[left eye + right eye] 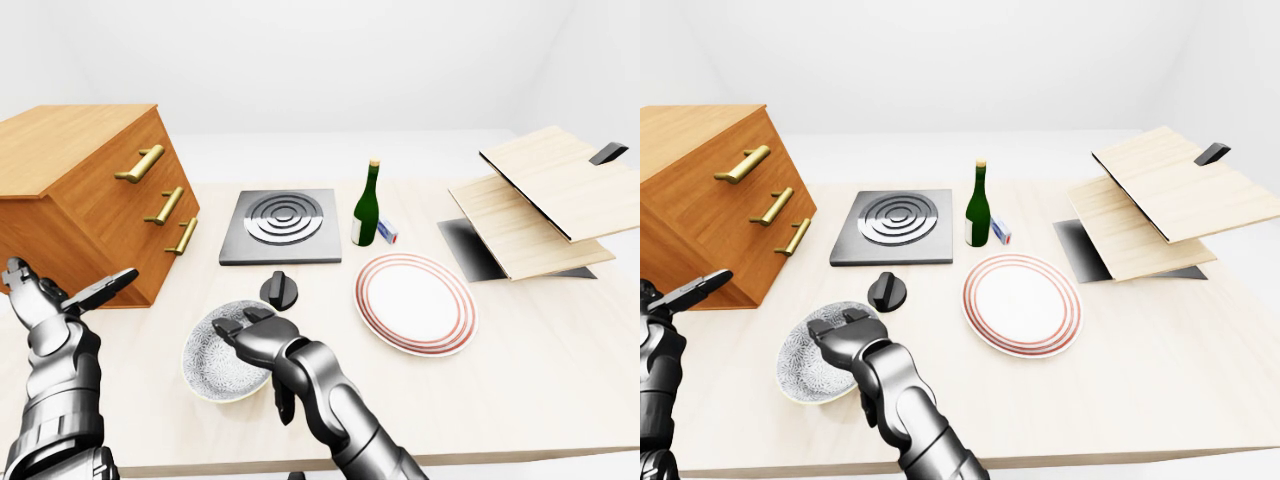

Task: Pick up the akita bowl and put it on the plate.

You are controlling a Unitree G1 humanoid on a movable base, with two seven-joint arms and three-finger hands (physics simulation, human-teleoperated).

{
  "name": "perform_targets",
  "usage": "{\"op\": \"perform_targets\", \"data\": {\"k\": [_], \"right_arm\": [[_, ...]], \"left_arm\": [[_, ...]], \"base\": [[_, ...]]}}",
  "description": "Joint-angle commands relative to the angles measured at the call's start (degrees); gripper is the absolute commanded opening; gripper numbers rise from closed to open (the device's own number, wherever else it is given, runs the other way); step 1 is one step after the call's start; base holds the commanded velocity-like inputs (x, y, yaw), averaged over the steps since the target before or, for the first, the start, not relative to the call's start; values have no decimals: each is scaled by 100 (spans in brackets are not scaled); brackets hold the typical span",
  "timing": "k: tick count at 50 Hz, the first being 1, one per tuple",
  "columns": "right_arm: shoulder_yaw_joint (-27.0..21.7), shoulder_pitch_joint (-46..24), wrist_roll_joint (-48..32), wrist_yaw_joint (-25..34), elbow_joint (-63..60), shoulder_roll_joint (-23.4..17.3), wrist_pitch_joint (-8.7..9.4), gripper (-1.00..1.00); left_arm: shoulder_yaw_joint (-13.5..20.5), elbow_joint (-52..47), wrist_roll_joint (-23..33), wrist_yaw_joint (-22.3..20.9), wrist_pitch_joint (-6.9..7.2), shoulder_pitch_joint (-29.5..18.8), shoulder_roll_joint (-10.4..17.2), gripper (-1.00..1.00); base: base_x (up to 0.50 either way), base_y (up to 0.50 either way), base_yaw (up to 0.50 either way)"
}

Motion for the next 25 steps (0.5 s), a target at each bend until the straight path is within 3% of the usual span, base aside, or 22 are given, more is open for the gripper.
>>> {"op": "perform_targets", "data": {"k": [1, 22, 23, 24, 25], "right_arm": [[13, -37, -54, 0, 144, 0, 0, 100], [-11, -37, -71, 0, 66, 0, 0, 98], [-15, -45, -72, 0, 64, 0, 0, 90], [-23, -59, -67, 0, 70, 0, 0, -27], [-24, -59, -65, 0, 67, 0, 0, -100]], "left_arm": [[-11, 26, -10, -1, 0, -17, 3, 100], [-11, 28, -31, -10, 0, -19, 18, 100], [-11, 28, -30, -9, 0, -18, 14, 100], [-12, 29, -28, -6, 0, -23, 14, 100], [-13, 43, -23, -8, 0, -26, 10, 100]], "base": [[0, 0, 0], [0, 0, 0], [0, 0, 0], [0, 0, 0], [0, 0, 0]]}}
